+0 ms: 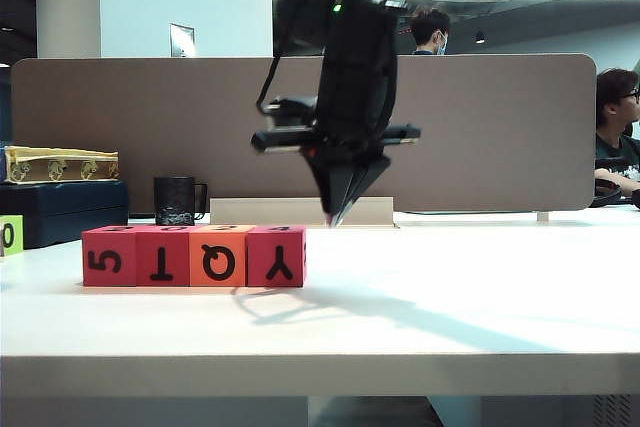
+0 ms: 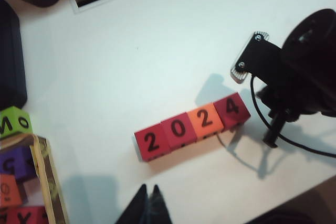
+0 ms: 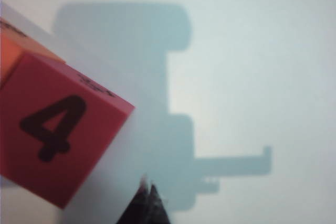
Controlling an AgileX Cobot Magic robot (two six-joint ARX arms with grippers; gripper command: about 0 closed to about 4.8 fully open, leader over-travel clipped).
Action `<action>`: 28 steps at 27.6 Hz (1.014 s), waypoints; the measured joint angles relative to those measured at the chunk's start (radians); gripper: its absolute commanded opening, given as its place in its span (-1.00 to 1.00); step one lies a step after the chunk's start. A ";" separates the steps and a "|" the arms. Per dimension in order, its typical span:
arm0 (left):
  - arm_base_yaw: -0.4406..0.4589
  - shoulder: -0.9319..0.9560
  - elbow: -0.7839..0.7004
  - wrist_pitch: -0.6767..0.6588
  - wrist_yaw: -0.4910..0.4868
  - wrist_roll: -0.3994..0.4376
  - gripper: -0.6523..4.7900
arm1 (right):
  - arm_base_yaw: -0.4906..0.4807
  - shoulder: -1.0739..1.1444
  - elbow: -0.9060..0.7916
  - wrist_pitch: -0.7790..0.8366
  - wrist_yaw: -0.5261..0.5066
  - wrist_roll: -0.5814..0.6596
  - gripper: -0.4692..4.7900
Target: Select the appropriate blocks from the scattered letter blocks on the table and arrange them in a row to spell out "2024".
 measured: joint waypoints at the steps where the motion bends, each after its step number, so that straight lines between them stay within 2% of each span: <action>1: 0.000 0.000 0.000 0.012 0.000 0.000 -0.78 | -0.004 -0.012 0.000 -0.008 0.009 -0.003 -0.84; 5: 0.000 -0.001 0.000 0.063 0.000 0.016 -0.78 | -0.029 -0.096 -0.002 -0.043 0.058 -0.025 -0.84; 11: 0.000 -0.038 -0.058 0.163 -0.003 0.023 -0.78 | -0.128 -0.264 -0.002 -0.080 0.076 -0.029 -0.84; 16: 0.000 -0.132 -0.250 0.333 -0.005 0.023 -0.78 | -0.194 -0.428 -0.002 -0.112 0.026 -0.034 -0.84; 20: 0.000 -0.219 -0.418 0.434 -0.050 0.022 -0.78 | -0.227 -0.516 -0.010 -0.126 0.023 -0.049 -0.84; 23: 0.000 -0.318 -0.582 0.514 -0.091 0.018 -0.78 | -0.257 -0.612 -0.085 -0.122 0.018 -0.051 -0.84; 25: 0.000 -0.437 -0.723 0.606 -0.098 -0.006 -0.78 | -0.275 -0.706 -0.216 -0.086 0.002 -0.051 -0.84; 28: 0.000 -0.507 -0.787 0.618 -0.098 -0.022 -0.78 | -0.282 -0.774 -0.325 -0.072 -0.046 -0.047 -0.84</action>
